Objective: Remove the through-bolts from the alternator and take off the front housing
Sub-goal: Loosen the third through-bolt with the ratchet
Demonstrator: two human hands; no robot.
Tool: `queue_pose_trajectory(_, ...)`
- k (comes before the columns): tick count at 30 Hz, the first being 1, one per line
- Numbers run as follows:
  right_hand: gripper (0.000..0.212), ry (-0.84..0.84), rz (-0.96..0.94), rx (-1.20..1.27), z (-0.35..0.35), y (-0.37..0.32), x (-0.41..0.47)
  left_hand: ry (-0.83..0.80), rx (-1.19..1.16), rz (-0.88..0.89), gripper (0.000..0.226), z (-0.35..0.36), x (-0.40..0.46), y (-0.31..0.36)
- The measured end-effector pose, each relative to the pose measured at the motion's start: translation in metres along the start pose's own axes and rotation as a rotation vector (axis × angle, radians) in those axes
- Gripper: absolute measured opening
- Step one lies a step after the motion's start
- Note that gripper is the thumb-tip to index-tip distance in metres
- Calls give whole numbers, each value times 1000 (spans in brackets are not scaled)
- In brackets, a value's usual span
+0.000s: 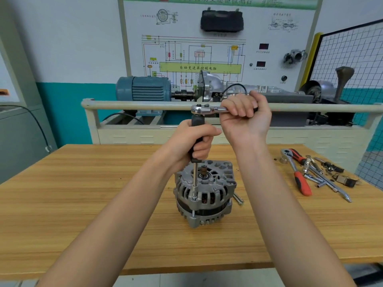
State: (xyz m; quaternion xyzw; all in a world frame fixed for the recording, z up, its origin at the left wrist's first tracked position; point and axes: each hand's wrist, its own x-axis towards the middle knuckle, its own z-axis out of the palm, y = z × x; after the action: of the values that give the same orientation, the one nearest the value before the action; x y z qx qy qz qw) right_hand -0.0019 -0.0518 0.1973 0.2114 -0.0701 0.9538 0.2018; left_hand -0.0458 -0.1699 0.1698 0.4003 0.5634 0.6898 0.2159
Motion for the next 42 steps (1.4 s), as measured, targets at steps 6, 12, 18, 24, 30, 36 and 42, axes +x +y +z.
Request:
queue_pose_trajectory(6, 50, -161, -238, -316, 2, 11, -20, 254, 22, -31, 45, 7, 6, -4)
queue_pose_trajectory(12, 26, -514, -743, -962, 6, 39, -49, 507, 49, 33, 34, 21, 10, -7)
queue_pose_trajectory(18, 39, -424, -447, -613, 6, 22, -35, 261, -21, 30, 38, 6, 5, -7)
queue_pose_trajectory(24, 40, -67, 12, -23, -1, -3, -6, -111, 7, -41, 37, -4, 2, 5)
queue_pose_trajectory(30, 50, -103, -213, -210, 2, 6, -20, 282, 7, 47, 48, 12, 8, -7)
queue_pose_trajectory(36, 34, -460, -697, -762, 9, 40, -50, 487, 46, 71, 39, 20, 7, -5)
queue_pose_trajectory(42, 38, -417, -530, -626, 8, 28, -43, 401, 24, 99, 38, 14, 6, -8)
